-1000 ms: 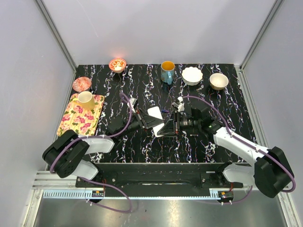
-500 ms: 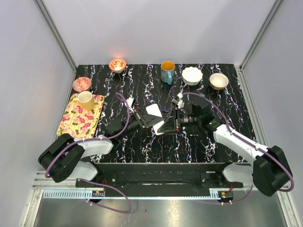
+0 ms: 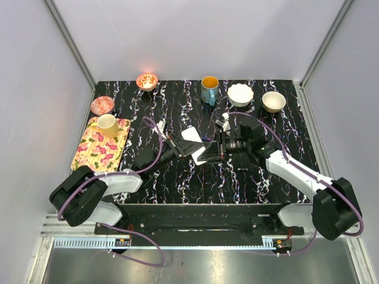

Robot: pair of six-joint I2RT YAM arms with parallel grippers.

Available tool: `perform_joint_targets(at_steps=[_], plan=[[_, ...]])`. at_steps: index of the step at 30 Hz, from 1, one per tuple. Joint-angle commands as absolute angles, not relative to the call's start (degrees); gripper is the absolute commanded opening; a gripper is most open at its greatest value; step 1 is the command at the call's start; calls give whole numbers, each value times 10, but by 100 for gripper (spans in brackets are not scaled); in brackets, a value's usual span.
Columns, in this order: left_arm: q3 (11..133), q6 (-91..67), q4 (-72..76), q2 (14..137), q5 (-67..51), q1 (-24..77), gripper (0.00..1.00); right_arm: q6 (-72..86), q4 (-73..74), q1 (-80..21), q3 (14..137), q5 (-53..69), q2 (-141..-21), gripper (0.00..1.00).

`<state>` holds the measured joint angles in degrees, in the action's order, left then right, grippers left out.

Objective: Load the batteries into the remote control

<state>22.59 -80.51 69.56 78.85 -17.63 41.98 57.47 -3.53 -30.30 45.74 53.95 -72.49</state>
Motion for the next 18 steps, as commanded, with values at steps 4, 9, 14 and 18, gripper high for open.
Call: perform_joint_targets(at_steps=[4, 9, 14, 18], plan=[[250, -808, 824, 784, -391, 489, 0, 604, -144, -262, 502, 422, -756, 22], [255, -810, 828, 789, -398, 478, 0, 583, -140, -262, 484, 471, -736, 36], [262, -818, 833, 803, -403, 478, 0, 584, -146, -262, 480, 475, -729, 40], [261, -822, 837, 806, -402, 476, 0, 580, -146, -262, 484, 484, -730, 25]])
